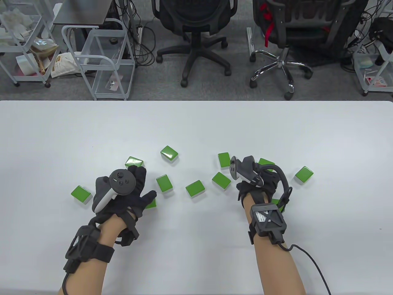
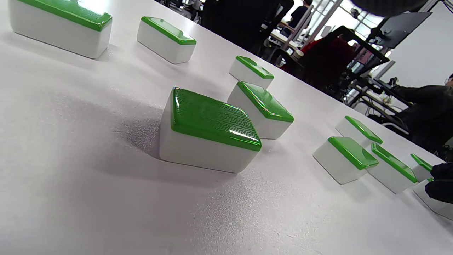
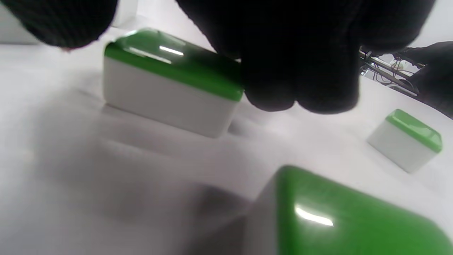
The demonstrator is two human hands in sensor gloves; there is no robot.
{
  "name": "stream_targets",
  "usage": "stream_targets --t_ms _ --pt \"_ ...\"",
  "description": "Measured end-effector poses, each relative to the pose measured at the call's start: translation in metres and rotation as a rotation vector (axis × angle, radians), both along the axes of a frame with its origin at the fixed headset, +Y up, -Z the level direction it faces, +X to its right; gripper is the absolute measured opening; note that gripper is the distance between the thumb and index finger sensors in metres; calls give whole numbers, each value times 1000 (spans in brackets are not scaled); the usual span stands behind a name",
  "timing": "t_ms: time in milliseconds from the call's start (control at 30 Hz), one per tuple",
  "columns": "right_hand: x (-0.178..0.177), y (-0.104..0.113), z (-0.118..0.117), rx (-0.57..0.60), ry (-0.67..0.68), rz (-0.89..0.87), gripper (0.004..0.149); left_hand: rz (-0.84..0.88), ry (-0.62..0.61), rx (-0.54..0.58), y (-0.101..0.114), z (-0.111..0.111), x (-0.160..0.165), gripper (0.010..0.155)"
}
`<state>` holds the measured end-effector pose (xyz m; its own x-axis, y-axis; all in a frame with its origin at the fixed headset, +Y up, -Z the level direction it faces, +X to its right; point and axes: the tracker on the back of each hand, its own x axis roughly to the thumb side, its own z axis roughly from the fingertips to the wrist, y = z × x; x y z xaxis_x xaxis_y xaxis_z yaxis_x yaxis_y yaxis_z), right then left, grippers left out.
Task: Stand mahjong tiles upright in a row
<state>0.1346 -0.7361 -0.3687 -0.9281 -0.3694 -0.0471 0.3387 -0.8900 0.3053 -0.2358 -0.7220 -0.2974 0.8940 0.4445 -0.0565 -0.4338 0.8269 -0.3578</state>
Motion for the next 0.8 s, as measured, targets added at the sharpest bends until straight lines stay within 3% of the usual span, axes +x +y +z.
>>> stream_targets --t_ms 133,267,467,700,800 --pt "-2 -2 -1 -27 4 -24 81 -9 -1 -6 -1 -1 -1 88" --pt "-3 13 9 -118 15 -188 81 -9 0 -8 -2 -1 -1 88" --pt "-23 34 47 -278 163 -447 79 -15 -2 -7 -2 -1 0 88" --pt "-64 16 89 -606 345 -637 79 -31 -4 -11 -3 0 1 88" --pt "-75 5 98 -686 404 -641 78 -28 -3 -15 -3 1 1 88"
